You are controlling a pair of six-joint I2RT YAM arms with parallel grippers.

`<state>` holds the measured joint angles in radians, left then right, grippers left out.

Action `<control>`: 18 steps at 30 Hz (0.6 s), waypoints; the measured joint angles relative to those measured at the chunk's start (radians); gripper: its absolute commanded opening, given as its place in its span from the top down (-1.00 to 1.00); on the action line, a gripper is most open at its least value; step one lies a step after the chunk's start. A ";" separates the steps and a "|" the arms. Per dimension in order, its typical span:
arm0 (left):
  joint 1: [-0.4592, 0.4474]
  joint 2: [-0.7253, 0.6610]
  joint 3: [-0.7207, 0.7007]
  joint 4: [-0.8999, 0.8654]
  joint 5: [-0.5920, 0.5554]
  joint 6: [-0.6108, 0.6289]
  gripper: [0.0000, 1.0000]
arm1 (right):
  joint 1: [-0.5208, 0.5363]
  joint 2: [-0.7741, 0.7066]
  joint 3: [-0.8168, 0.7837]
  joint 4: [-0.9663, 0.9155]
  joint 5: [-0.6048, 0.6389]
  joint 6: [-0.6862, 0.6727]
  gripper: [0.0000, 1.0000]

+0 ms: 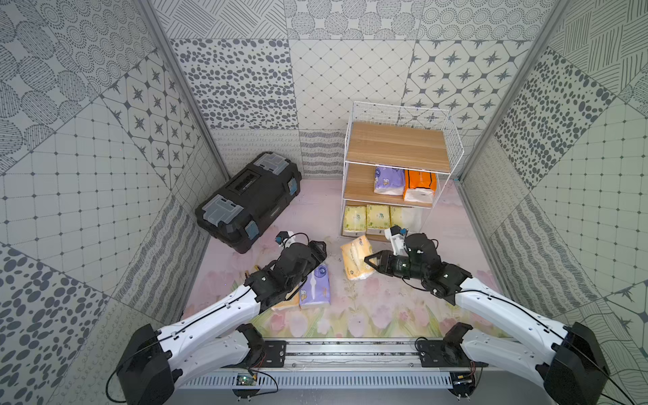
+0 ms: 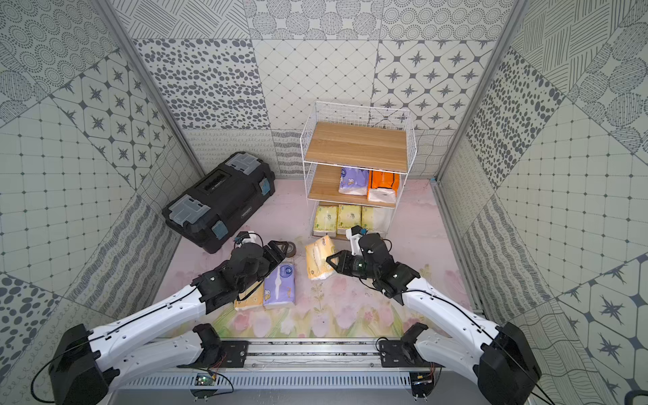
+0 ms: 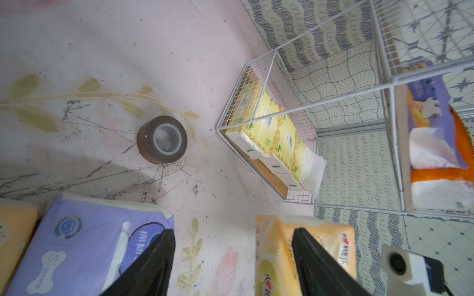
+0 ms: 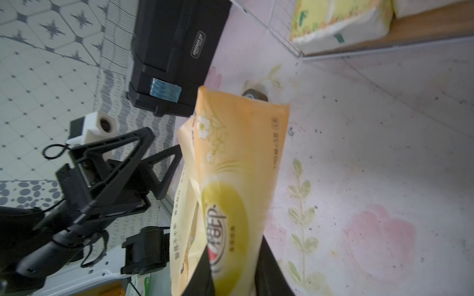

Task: Remove the tissue boxes from the shelf
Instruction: Place the box of tissues at the center of the board.

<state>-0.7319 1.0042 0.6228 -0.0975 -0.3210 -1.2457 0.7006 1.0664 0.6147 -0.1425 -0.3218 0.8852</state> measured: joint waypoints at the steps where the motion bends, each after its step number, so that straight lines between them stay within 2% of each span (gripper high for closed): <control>1: 0.000 0.005 -0.006 -0.002 0.000 -0.008 -0.52 | 0.019 0.026 -0.019 0.019 0.010 0.008 0.63; 9: 0.001 0.032 -0.024 -0.004 0.002 -0.063 -0.53 | 0.116 0.187 -0.120 0.213 0.081 0.094 0.61; 11: 0.001 0.034 -0.025 -0.004 0.002 -0.073 -0.53 | 0.132 0.225 -0.121 0.255 0.092 0.109 0.55; 14: 0.001 0.034 -0.025 -0.004 0.002 -0.089 -0.53 | 0.155 0.259 -0.121 0.308 0.106 0.129 0.25; 16: 0.002 0.034 -0.025 -0.004 0.000 -0.096 -0.53 | 0.165 0.271 -0.121 0.331 0.121 0.142 -0.14; 18: 0.002 0.034 -0.025 -0.004 0.000 -0.103 -0.53 | 0.169 0.272 -0.121 0.336 0.135 0.134 -0.39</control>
<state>-0.7300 1.0382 0.5980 -0.1017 -0.3214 -1.3491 0.8700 1.3388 0.4942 0.1932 -0.1867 1.0195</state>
